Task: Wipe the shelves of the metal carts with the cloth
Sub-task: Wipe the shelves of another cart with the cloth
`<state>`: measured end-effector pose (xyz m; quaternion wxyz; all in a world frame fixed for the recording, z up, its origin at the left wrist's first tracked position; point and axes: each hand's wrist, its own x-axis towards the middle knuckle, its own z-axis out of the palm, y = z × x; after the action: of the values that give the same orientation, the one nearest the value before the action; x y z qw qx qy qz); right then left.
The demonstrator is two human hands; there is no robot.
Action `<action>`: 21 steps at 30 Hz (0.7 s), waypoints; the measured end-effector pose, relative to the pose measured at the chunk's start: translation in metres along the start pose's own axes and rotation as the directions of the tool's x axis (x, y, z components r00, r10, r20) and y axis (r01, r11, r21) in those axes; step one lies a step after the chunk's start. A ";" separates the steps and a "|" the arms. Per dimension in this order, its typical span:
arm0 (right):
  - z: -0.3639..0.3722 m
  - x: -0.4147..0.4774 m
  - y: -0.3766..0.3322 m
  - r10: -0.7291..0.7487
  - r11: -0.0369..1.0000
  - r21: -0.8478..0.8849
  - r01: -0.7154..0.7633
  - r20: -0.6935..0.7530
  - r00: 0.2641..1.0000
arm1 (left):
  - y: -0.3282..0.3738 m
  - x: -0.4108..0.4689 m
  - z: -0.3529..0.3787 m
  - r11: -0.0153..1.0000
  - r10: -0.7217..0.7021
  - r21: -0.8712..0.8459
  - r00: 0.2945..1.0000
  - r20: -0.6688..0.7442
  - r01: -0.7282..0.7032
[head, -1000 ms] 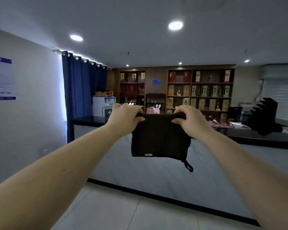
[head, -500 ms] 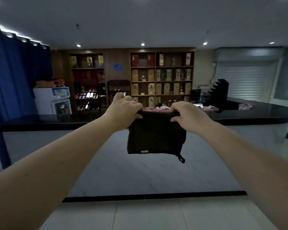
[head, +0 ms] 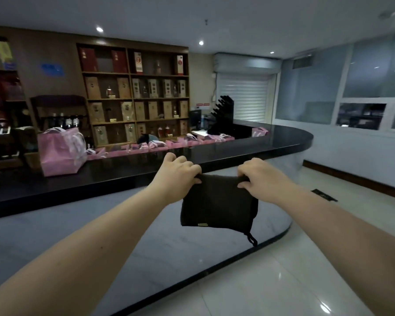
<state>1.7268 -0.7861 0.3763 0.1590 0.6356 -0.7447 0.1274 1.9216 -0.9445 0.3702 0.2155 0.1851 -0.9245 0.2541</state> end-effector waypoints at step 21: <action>0.163 0.017 0.341 0.782 0.618 -0.133 -0.774 0.012 0.623 | 0.201 0.427 0.323 0.624 0.599 -0.510 0.781 -0.176 -0.593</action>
<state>1.3761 -0.8110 0.2381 0.0985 0.2441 -0.9574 0.1185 1.3745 -1.0598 0.2505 0.1571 -0.1981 -0.9667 0.0396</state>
